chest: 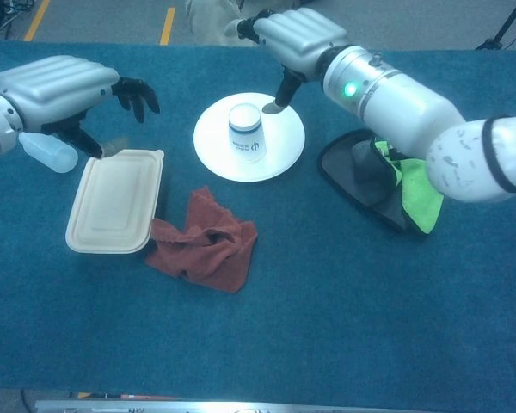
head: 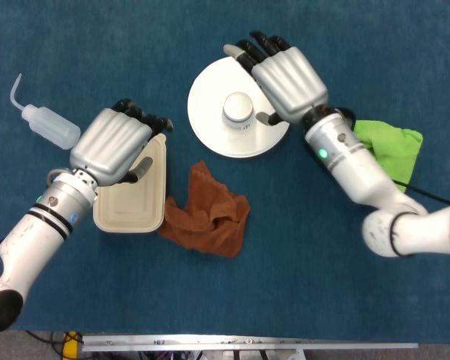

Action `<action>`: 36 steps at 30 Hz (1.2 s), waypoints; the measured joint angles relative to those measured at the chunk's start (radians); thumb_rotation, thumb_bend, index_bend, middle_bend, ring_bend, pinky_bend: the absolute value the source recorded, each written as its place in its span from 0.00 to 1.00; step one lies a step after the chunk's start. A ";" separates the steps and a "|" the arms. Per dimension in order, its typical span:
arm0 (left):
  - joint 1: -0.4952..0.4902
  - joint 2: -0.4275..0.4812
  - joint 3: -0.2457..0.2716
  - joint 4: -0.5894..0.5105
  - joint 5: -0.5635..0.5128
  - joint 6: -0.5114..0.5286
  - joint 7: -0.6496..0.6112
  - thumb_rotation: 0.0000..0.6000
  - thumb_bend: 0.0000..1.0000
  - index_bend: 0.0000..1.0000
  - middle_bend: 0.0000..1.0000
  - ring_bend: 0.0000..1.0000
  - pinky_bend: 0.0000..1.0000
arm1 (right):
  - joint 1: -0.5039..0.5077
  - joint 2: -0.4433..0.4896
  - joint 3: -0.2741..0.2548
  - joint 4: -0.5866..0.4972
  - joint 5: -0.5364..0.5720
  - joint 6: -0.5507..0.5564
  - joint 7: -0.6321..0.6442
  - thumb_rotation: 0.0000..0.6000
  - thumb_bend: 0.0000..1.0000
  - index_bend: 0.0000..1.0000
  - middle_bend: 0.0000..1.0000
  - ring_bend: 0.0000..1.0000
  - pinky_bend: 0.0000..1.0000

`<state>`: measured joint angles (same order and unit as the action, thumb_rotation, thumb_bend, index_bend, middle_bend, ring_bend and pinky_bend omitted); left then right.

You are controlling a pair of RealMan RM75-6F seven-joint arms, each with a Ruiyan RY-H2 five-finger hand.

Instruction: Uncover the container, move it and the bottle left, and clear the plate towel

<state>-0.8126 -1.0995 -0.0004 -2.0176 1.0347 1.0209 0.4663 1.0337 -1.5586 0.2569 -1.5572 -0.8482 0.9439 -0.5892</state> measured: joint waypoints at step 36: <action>0.199 0.077 -0.022 0.105 0.074 0.179 -0.049 1.00 0.41 0.14 0.20 0.15 0.18 | -0.187 0.202 -0.256 -0.398 -0.444 -0.009 0.037 1.00 0.10 0.04 0.22 0.09 0.25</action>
<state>-0.6141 -1.0228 -0.0225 -1.9127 1.1085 1.1999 0.4170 0.8465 -1.3569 0.0013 -1.9547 -1.2917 0.9354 -0.5521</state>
